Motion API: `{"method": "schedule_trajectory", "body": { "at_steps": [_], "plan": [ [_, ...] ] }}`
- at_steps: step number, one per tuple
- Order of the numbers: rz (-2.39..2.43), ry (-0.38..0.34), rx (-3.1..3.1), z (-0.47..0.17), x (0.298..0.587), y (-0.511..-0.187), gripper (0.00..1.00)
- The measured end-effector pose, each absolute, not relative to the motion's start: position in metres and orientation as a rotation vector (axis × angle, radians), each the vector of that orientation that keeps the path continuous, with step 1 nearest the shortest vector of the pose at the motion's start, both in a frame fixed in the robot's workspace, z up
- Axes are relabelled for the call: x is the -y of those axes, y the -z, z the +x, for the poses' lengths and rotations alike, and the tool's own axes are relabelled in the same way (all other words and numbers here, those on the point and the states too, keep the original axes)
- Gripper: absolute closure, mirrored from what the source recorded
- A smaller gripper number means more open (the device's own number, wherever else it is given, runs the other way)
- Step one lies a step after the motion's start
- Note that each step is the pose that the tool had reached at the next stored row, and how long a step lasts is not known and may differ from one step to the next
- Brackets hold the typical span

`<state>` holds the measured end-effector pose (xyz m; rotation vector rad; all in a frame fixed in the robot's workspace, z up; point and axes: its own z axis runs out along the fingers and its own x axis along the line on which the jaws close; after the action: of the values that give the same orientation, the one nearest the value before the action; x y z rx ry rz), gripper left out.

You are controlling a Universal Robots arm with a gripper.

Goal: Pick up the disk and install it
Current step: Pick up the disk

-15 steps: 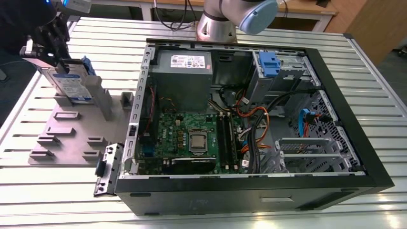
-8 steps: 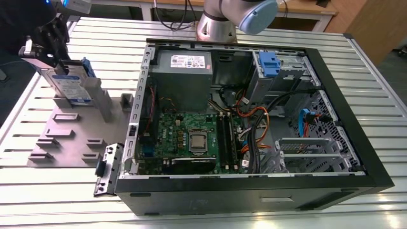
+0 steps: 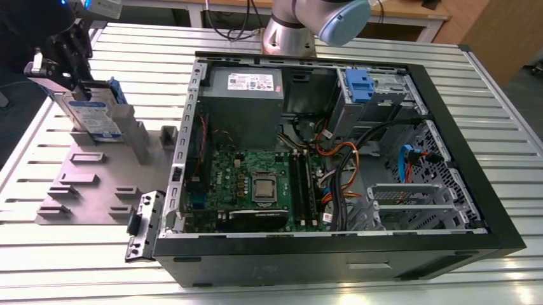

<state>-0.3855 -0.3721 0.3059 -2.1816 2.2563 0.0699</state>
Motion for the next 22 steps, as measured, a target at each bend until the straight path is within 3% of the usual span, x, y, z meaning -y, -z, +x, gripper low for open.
{"method": "schedule_trajectory", "body": {
  "at_steps": [22],
  "plan": [
    [-2.171,-0.066,-2.270,-0.3854,0.3720,-0.3100,0.65]
  ]
}}
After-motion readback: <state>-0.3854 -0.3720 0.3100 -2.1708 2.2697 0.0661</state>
